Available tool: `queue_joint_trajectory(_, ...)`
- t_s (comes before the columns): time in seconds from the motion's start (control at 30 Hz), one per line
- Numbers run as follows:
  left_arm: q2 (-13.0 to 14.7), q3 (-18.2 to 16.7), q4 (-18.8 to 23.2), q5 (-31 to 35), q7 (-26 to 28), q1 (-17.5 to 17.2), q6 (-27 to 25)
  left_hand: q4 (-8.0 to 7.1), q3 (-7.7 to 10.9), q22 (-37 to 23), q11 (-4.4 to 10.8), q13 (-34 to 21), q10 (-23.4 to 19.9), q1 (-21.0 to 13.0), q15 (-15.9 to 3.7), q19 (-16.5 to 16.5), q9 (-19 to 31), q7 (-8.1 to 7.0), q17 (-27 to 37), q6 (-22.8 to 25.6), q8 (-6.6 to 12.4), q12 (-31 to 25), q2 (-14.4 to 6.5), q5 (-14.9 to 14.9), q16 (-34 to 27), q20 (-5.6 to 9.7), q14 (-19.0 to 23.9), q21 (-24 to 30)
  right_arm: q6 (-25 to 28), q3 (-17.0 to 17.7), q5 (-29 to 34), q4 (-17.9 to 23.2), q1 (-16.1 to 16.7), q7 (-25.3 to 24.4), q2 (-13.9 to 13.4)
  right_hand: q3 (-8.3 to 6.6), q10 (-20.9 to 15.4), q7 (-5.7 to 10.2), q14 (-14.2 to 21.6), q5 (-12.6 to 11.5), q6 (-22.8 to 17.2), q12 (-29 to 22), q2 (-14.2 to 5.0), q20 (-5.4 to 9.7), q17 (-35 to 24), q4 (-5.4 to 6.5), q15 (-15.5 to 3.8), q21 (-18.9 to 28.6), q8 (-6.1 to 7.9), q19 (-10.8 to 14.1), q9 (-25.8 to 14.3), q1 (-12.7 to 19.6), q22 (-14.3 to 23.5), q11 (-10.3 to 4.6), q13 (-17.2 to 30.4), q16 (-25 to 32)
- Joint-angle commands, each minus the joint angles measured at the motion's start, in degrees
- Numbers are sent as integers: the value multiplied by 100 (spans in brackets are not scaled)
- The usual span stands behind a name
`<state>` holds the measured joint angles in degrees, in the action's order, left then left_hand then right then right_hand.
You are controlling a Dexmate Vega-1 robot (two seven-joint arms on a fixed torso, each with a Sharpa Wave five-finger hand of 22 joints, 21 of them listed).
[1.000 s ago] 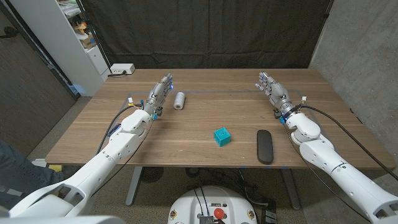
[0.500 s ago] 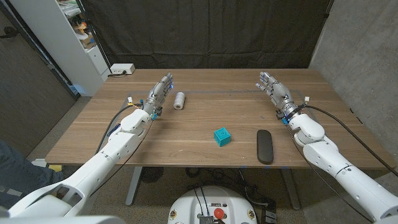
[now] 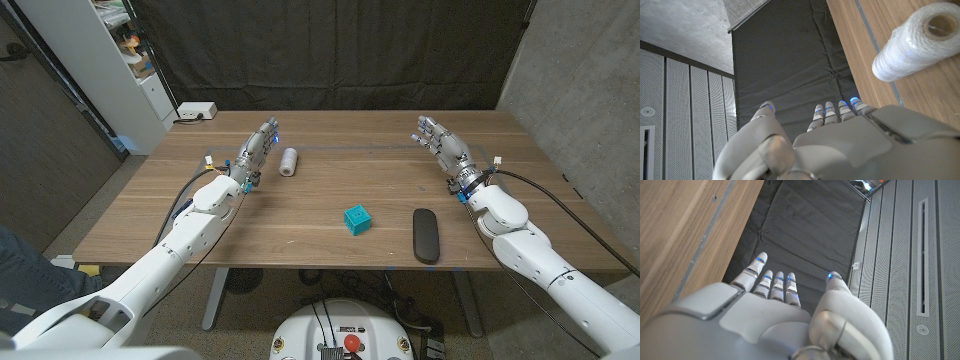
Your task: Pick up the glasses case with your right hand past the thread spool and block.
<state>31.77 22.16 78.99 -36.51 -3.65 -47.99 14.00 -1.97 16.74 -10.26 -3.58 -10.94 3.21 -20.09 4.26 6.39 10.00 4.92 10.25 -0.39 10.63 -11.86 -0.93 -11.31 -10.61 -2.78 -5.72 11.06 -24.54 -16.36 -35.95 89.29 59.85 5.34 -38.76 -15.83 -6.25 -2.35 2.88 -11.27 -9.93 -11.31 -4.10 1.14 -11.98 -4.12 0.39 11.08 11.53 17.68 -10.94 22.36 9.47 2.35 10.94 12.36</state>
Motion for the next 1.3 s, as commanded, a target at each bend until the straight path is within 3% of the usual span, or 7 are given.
queue_joint_trajectory(0.03,-30,38,-8,4,-28,31,-2,22,9,-9,0,-6,13,-15,-8,61,21,12,11,4,10,-14,-41,8,-10,-14,-52,17,-177,116,31,164,201,56,-120,-15,-47,14,70,-28,-46,-20,-24,12,-12,-45,-1,30,7,48,-11,41,19,12,8,44)
queue_joint_trajectory(0.93,47,30,191,54,103,-59,-91,52,0,-9,14,-5,4,-17,-3,61,21,12,11,17,12,-14,-63,15,-12,-24,-49,24,-466,192,60,143,294,293,-211,-44,-122,80,153,-46,-110,-36,-16,22,18,-134,-16,35,21,132,-13,132,18,-24,10,36)
queue_joint_trajectory(1.3,53,61,177,96,97,6,-137,62,-3,-9,16,-5,4,-18,-3,63,21,11,11,19,11,-13,-71,17,-12,-32,-47,25,-600,258,100,144,323,458,-356,-66,-143,192,207,-56,-132,-37,-49,20,16,-149,-37,49,24,206,-15,153,18,-46,12,46)
